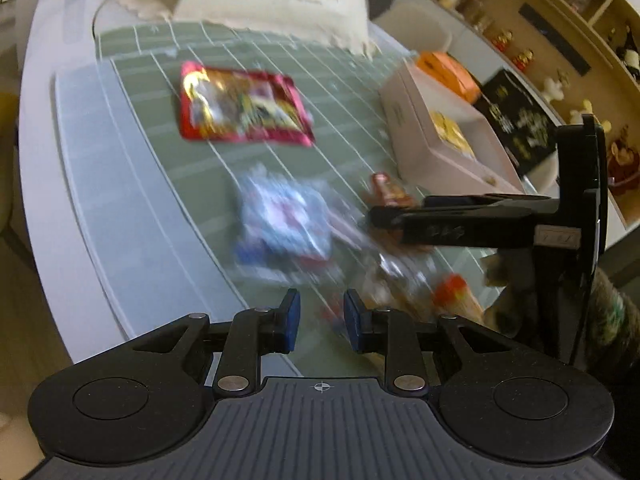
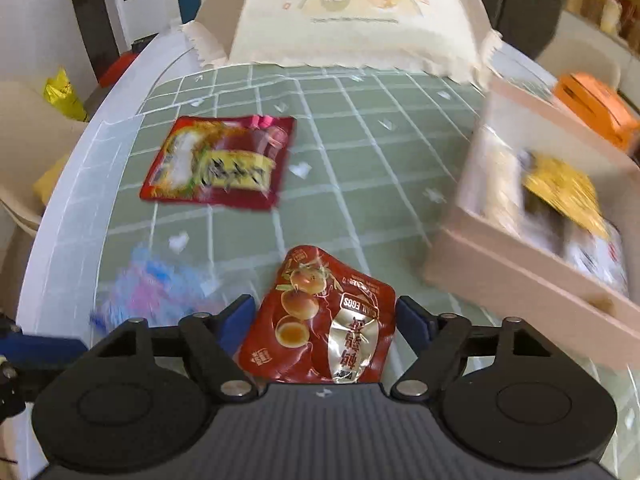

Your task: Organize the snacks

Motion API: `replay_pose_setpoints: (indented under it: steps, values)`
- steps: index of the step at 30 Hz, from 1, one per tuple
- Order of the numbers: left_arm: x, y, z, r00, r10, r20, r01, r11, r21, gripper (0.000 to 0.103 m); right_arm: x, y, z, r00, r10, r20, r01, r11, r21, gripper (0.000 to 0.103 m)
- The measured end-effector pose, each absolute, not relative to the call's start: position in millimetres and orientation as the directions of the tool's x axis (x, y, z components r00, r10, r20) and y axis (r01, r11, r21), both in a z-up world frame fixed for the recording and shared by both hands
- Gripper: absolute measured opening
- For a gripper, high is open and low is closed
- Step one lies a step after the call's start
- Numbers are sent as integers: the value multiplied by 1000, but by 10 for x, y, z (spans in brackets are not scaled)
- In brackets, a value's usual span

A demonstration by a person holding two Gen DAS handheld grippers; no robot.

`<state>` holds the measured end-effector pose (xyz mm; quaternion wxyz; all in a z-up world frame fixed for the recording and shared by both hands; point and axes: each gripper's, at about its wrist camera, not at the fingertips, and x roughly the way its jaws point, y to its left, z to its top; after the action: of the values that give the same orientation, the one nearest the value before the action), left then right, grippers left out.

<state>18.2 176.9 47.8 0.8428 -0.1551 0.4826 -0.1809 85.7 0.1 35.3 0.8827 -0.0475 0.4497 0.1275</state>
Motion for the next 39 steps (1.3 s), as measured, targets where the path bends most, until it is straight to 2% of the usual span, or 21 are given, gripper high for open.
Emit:
replay_pose_setpoints:
  steps: [3, 7, 10, 14, 18, 21, 22, 23, 24, 25, 26, 30, 31, 34, 37, 39]
  values:
    - [111, 1611, 431, 457, -470, -755, 142, 877, -459, 28, 643, -372, 335, 562, 119, -818, -203, 979, 3, 77]
    - [159, 1278, 396, 469, -441, -765, 191, 897, -400, 31, 332, -785, 298, 592, 77, -802, -142, 990, -9, 77]
    - [161, 1007, 417, 467, -431, -772, 291, 899, -326, 35, 99, -995, 342, 627, 100, -772, -114, 993, 36, 77]
    - [-37, 742, 552, 513, -352, -783, 366, 915, -171, 35, -181, -1143, 496, 715, 54, -698, -58, 998, 19, 78]
    - [-217, 647, 604, 480, -372, -795, 412, 895, -170, 35, -355, -1095, 625, 698, 140, -702, -177, 984, 20, 78]
    - [-249, 550, 505, 494, -293, -819, 449, 892, -48, 38, -449, -1001, 631, 706, 139, -695, -201, 980, -8, 78]
    - [-242, 557, 491, 514, -256, -819, 450, 893, 3, 47, -464, -983, 626, 705, 132, -697, -198, 980, -14, 78]
    - [-227, 577, 488, 533, -219, -817, 440, 897, 47, 50, -468, -973, 622, 703, 125, -701, -192, 981, -18, 78]
    - [-211, 613, 493, 557, -173, -812, 418, 903, 94, 50, -479, -979, 622, 701, 118, -704, -186, 982, -21, 78]
    - [-179, 663, 507, 574, -138, -807, 389, 913, 120, 46, -497, -995, 626, 701, 111, -704, -179, 984, -24, 78]
    - [-144, 723, 534, 575, -131, -808, 360, 927, 106, 45, -511, -1003, 621, 701, 103, -705, -172, 985, -27, 78]
    - [-5, 829, 686, 537, -273, -798, 289, 948, -130, 45, -595, -1083, 592, 695, 75, -715, -141, 989, -34, 78]
    - [22, 765, 690, 539, -279, -795, 289, 948, -137, 45, -601, -1104, 577, 690, 72, -721, -129, 991, -25, 78]
    - [109, 484, 587, 540, -221, -812, 304, 951, -56, 45, -608, -1155, 512, 667, 76, -741, -99, 995, 13, 78]
    - [108, 274, 497, 545, -206, -813, 362, 932, 6, 66, -656, -1159, 479, 656, 68, -752, -78, 997, 22, 78]
    - [108, 266, 484, 540, -222, -812, 379, 926, -2, 68, -700, -1148, 460, 651, 60, -757, -79, 997, 11, 78]
